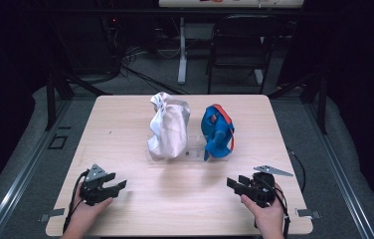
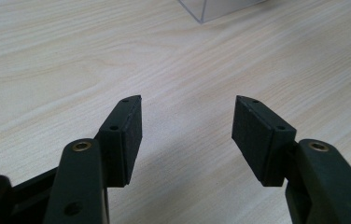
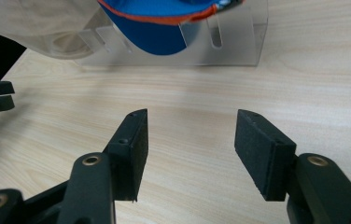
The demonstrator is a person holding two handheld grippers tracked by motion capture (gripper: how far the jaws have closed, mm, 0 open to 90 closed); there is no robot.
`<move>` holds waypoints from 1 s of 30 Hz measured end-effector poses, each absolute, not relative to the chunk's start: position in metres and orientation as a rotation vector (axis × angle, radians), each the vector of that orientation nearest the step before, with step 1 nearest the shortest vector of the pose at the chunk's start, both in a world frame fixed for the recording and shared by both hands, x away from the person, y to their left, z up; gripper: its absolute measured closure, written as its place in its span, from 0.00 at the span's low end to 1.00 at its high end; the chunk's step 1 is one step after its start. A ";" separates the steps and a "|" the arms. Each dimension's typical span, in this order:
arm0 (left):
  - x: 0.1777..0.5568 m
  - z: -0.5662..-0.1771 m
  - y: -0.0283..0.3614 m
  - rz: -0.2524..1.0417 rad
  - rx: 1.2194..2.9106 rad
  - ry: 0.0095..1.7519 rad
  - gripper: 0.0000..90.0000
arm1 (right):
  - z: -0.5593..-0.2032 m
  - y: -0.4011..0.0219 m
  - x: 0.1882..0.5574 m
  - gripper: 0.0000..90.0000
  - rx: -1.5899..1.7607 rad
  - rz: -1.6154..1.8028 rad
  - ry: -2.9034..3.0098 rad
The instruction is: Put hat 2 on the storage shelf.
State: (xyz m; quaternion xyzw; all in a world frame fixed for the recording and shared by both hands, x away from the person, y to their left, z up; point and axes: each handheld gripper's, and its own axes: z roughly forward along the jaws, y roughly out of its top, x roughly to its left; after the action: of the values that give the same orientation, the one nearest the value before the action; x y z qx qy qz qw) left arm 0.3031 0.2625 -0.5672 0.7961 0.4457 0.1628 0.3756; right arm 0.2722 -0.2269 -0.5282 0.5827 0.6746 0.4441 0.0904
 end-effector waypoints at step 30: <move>0.304 -0.568 0.258 0.406 2.061 1.102 0.48 | -0.553 -0.207 0.272 0.55 1.610 1.196 2.071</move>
State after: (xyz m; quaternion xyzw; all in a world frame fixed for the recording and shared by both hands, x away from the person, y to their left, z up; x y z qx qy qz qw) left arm 0.3038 0.2584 -0.5682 0.8052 0.4307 0.1587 0.3755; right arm 0.2720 -0.2068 -0.5527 0.5538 0.7123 0.4114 0.1292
